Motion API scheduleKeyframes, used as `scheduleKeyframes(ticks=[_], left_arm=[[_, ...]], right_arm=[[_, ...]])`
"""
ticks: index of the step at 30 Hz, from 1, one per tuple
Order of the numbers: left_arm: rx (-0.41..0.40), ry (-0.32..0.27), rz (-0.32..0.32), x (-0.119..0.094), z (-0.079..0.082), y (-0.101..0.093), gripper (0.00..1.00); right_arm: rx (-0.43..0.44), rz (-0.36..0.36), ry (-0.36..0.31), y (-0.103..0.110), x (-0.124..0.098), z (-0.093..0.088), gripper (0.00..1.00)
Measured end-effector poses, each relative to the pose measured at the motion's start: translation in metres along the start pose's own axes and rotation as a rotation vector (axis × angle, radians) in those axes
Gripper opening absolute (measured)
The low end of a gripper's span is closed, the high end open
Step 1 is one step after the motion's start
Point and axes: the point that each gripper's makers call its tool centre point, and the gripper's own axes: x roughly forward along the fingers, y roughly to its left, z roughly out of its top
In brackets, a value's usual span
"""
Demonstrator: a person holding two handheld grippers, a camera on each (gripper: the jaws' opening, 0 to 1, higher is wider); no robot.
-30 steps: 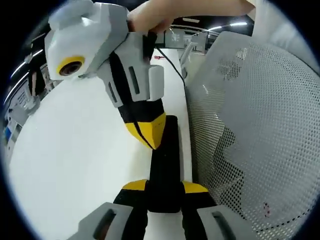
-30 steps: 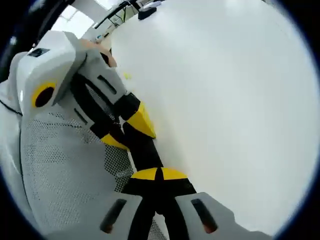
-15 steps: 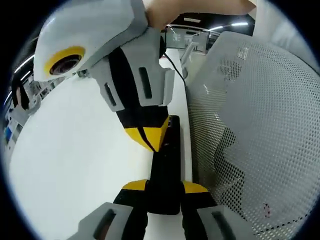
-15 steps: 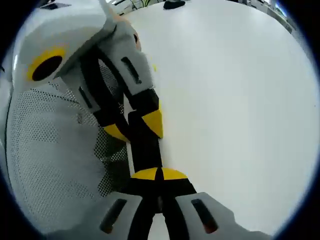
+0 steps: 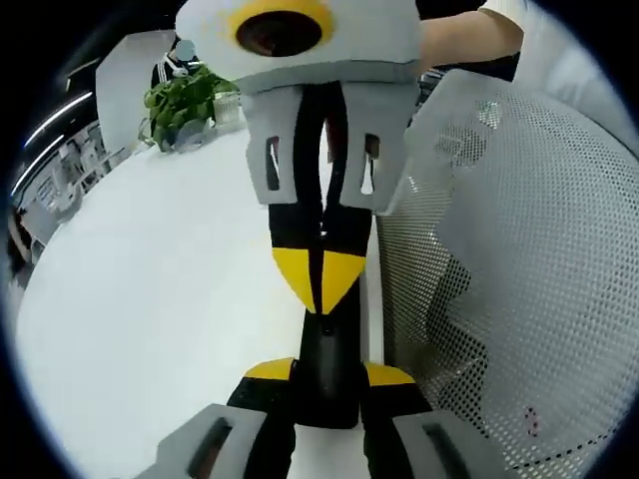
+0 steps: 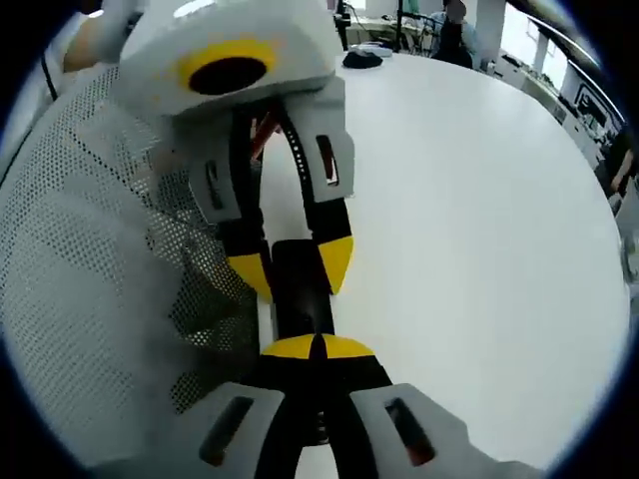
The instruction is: Press the specified remote control buttons in sequence, fully releasing each button before pressing the next.
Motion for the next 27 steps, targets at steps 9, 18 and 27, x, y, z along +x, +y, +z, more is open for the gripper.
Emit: scheduleKeyframes(ticks=[9,18,27], left_arm=[[0.021,0.007,-0.003,-0.001,-0.001,-0.001,0.24],[-0.001,0.0,-0.012,0.0,0.003,-0.001,0.24],[-0.003,-0.003,-0.013,-0.001,0.002,-0.001,0.24]], right_arm=[[-0.165,-0.033,-0.037,0.003,0.002,0.002,0.0],[-0.235,-0.08,-0.039,0.006,0.003,0.002,0.0],[-0.024,-0.052,-0.14,0.003,0.002,0.003,0.0]])
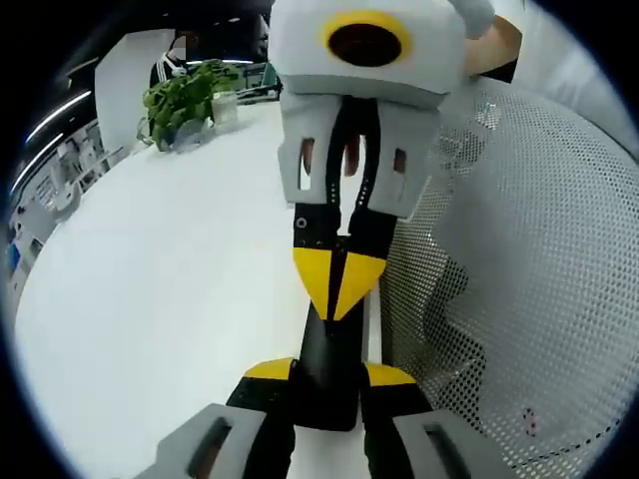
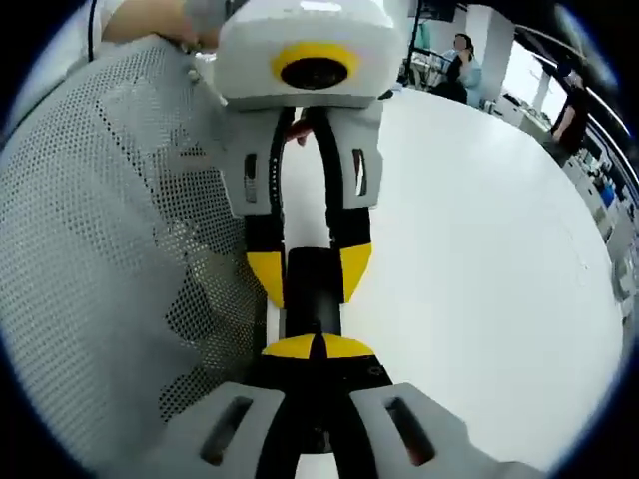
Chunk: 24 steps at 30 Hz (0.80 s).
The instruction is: Press the specified remote control buttons in sequence, fully releasing each button before pressing the next.
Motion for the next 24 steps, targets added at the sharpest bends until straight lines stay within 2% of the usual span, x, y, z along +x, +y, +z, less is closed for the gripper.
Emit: scheduleKeyframes(ticks=[5,8,12,13,14,15,19,21,24], left_arm=[[0.0,-0.001,-0.001,-0.0002,-0.0003,-0.0004,0.24],[0.0,-0.003,-0.002,-0.0002,-0.0007,-0.0005,0.24],[0.012,0.0,-0.001,0.0001,-0.0012,-0.0011,0.24],[0.015,0.006,0.0,0.0005,-0.0013,-0.0015,0.24],[0.021,0.013,0.001,0.0006,-0.0013,-0.0016,0.24],[0.021,0.017,0.001,0.0008,-0.0016,-0.0014,0.24],[0.012,0.003,-0.002,0.0008,-0.0023,-0.0016,0.24],[0.013,0.002,-0.001,0.001,-0.002,-0.0019,0.24],[0.018,0.007,-0.003,0.0013,-0.002,-0.0022,0.24]], right_arm=[[-0.026,0.02,0.055,0.0018,0.0024,0.002,0.0],[-0.137,0.012,0.081,0.0031,0.0027,0.0021,0.0],[-0.191,0.005,0.127,0.0043,0.0044,0.0023,0.0],[-0.181,0.009,0.14,0.0037,0.0048,0.0032,0.0],[-0.135,0.019,0.177,0.0034,0.0043,0.0011,0.0],[-0.121,0.021,0.179,0.0027,0.0048,0.0016,0.0],[-0.063,0.034,0.172,0.001,0.0043,0.0009,0.0],[-0.065,0.024,0.165,0.0024,0.0046,0.0005,0.0],[-0.051,0.003,0.126,0.0022,0.0038,0.0004,0.0]])
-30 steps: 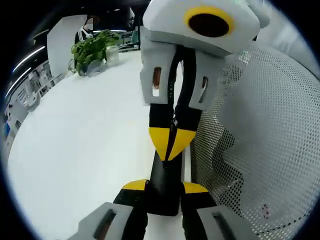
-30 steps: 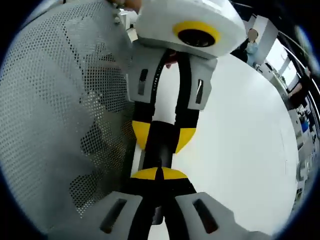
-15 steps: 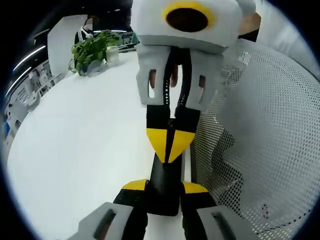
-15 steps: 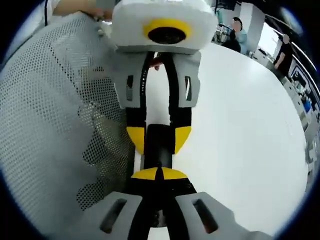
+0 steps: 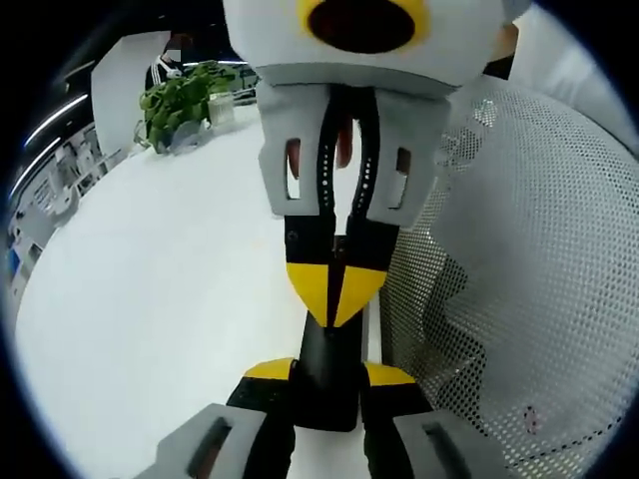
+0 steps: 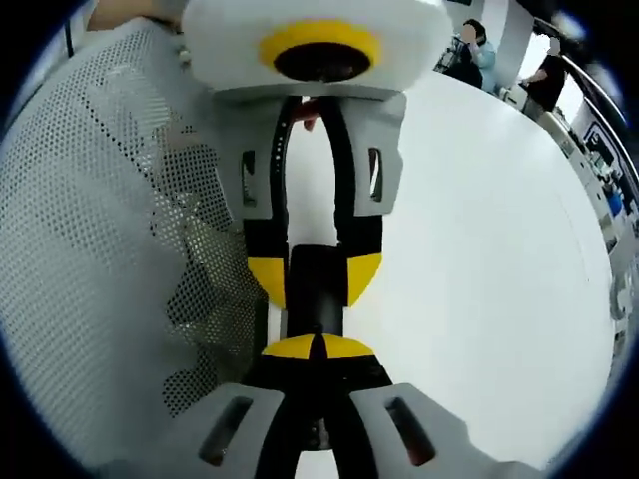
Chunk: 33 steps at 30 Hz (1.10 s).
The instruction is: Press the specified remote control buttons in sequence, fully releasing each button before pressing the next.
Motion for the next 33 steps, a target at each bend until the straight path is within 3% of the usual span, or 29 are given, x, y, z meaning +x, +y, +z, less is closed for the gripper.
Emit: scheduleKeyframes(ticks=[3,6,13,18,23,26,27,31,33], left_arm=[[-0.001,-0.003,0.001,0.0001,0.0,-0.0001,0.24],[-0.002,-0.003,0.0,0.0002,0.0001,-0.0002,0.24],[-0.004,-0.004,0.001,-0.0001,0.0005,-0.0002,0.24],[0.0,-0.001,0.002,0.0003,0.0005,0.0002,0.24],[0.002,-0.001,0.002,0.0005,0.0007,0.0006,0.24],[0.0,-0.004,0.001,0.0006,0.0007,0.0008,0.24],[-0.003,-0.006,-0.001,0.0005,0.0008,0.0009,0.24],[-0.001,-0.008,0.0,0.0006,0.001,0.0008,0.24],[-0.001,-0.008,0.0,0.0006,0.001,0.0008,0.24]], right_arm=[[0.094,-0.003,-0.084,-0.0008,0.0002,0.0022,0.0],[0.093,0.001,-0.106,-0.0007,0.0011,0.0044,0.0],[0.03,0.024,-0.054,0.0004,0.0029,0.0078,0.0],[-0.004,0.007,-0.007,0.0012,0.0038,0.0082,0.0],[-0.091,-0.016,0.051,0.0017,0.0045,0.0078,0.0],[-0.029,0.015,0.028,-0.0007,0.0042,0.0066,0.0],[0.017,0.039,-0.004,-0.0006,0.0039,0.0068,0.0],[0.049,0.06,-0.081,-0.0019,0.0022,0.006,0.0],[0.106,0.07,-0.131,-0.0009,0.0018,0.0078,0.0]])
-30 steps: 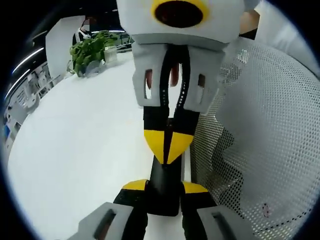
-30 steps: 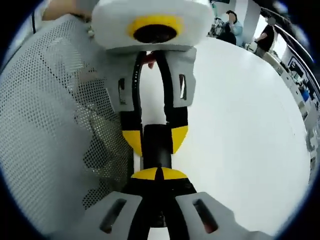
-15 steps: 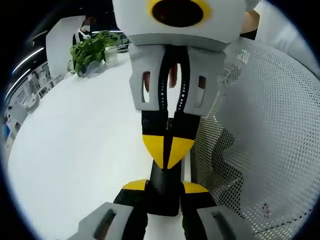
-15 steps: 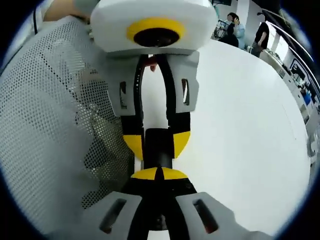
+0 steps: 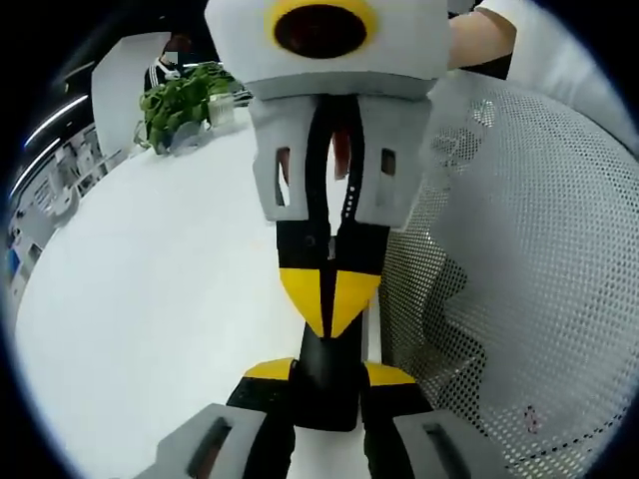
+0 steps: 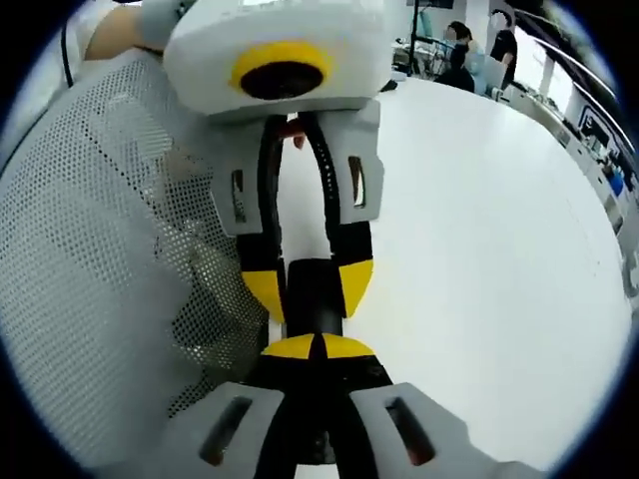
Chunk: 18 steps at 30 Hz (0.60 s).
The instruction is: Press the specified remote control buttons in sequence, fully releasing each button before pressing the next.
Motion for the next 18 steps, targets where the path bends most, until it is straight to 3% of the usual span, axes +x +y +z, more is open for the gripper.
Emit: scheduleKeyframes(ticks=[3,6,8,16,18], left_arm=[[-0.009,-0.006,-0.002,0.0,0.0,0.0,0.24],[-0.01,-0.012,-0.001,0.0,0.0,0.0,0.24],[-0.007,-0.012,-0.002,0.0,0.0,0.0,0.24],[-0.007,-0.01,0.0,0.0,0.0,0.0,0.24],[-0.012,-0.01,0.001,0.0,0.0,0.0,0.24]], right_arm=[[0.024,-0.003,-0.043,-0.001,-0.003,-0.003,0.01],[0.014,-0.034,-0.034,-0.004,-0.007,-0.009,0.12],[0.019,-0.002,-0.028,0.0,-0.009,-0.013,0.12],[0.045,-0.001,-0.03,-0.001,-0.014,-0.026,0.24],[0.025,-0.001,0.019,0.0,-0.014,-0.037,0.25]])
